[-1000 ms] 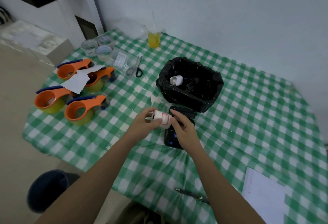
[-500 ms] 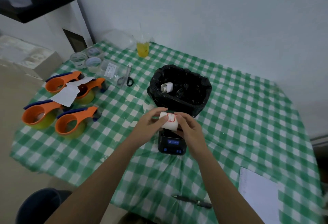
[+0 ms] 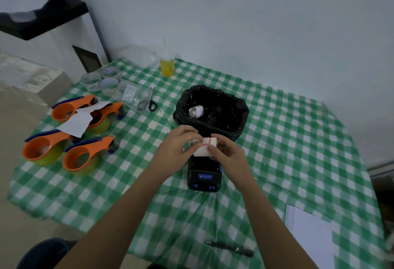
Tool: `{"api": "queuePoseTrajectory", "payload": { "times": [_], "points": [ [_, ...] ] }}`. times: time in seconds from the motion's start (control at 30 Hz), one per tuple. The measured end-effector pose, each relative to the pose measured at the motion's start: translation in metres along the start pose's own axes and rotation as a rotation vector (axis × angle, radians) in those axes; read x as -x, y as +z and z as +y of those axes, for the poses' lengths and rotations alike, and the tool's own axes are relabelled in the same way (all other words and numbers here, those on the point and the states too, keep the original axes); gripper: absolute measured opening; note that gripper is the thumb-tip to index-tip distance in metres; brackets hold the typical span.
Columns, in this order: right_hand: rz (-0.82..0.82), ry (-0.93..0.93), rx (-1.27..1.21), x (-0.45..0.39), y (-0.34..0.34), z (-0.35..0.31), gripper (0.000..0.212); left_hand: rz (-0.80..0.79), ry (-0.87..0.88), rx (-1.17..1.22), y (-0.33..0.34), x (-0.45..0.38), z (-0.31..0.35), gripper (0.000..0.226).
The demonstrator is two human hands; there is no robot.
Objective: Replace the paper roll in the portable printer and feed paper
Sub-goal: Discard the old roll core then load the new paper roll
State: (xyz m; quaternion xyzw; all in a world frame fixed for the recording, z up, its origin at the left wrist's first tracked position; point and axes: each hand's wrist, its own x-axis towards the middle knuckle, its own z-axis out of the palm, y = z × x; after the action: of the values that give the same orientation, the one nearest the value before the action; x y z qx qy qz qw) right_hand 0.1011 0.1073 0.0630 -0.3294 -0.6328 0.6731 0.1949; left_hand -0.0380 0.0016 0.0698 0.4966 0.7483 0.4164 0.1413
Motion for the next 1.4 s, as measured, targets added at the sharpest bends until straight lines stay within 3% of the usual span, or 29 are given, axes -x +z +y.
{"api": "queuePoseTrajectory", "payload": {
  "times": [0.17, 0.33, 0.6, 0.77, 0.93, 1.23, 1.4],
  "points": [
    [0.017, 0.006, -0.008, -0.003, -0.001, -0.003, 0.028, -0.014, 0.237, -0.322, -0.006, -0.007, 0.004, 0.031],
    [0.027, 0.007, 0.004, -0.004, -0.002, -0.004, 0.023, -0.062, 0.299, -0.425, -0.004, -0.009, 0.007, 0.025],
    [-0.012, 0.021, -0.023, -0.004, -0.006, -0.002, 0.023, -0.158, 0.252, -0.382, -0.002, -0.013, 0.013, 0.037],
    [-0.063, 0.024, -0.017, -0.005, -0.007, -0.003, 0.024, -0.212, 0.145, -0.342, -0.002, -0.017, 0.014, 0.015],
    [-0.08, 0.022, -0.017, -0.004, -0.008, -0.003, 0.023, -0.236, 0.088, -0.33, -0.005, -0.02, 0.021, 0.012],
    [-0.082, 0.026, -0.01, -0.004, -0.008, -0.002, 0.022, -0.217, 0.04, -0.259, -0.008, -0.023, 0.022, 0.012],
    [-0.092, 0.023, -0.014, -0.003, -0.007, -0.003, 0.022, -0.175, -0.046, -0.035, -0.005, -0.026, 0.016, 0.012]
  ]
}}
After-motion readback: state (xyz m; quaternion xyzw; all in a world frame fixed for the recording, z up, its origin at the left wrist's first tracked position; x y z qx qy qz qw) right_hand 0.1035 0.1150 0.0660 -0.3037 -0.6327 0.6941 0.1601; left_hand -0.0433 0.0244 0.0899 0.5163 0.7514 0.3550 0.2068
